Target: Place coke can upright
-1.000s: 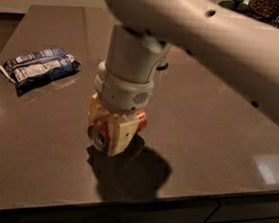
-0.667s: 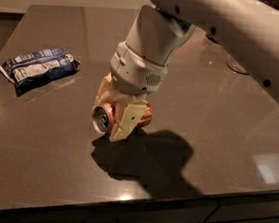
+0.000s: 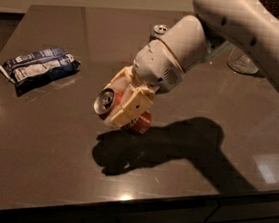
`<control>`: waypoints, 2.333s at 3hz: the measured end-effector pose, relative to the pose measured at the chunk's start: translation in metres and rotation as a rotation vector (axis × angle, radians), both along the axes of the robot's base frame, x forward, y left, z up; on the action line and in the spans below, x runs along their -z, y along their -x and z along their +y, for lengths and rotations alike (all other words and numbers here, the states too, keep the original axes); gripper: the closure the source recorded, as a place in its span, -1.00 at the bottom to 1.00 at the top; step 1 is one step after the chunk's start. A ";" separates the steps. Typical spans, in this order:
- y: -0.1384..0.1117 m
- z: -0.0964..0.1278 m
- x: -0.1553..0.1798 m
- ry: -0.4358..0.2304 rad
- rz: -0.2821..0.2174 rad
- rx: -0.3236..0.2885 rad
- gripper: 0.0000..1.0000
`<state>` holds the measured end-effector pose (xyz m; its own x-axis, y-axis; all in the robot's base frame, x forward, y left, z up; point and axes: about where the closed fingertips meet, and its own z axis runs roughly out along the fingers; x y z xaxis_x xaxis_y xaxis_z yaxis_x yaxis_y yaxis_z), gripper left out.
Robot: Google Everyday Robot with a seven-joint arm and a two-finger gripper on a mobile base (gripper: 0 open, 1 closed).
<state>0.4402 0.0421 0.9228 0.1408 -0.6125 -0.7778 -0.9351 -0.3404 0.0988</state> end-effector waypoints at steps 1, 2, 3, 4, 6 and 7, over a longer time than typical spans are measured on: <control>-0.004 0.005 -0.014 -0.153 0.127 0.113 1.00; -0.006 0.009 -0.025 -0.257 0.199 0.208 1.00; -0.009 0.013 -0.029 -0.326 0.241 0.303 1.00; -0.015 0.021 -0.028 -0.422 0.281 0.422 1.00; -0.035 0.029 -0.028 -0.610 0.267 0.559 1.00; -0.042 0.033 -0.023 -0.683 0.226 0.612 1.00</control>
Offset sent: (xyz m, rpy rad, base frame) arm 0.0148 0.0060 0.0339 0.3874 0.2863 -0.3476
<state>0.4821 0.0755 0.9462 -0.2521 0.0677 -0.9653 -0.9537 0.1519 0.2597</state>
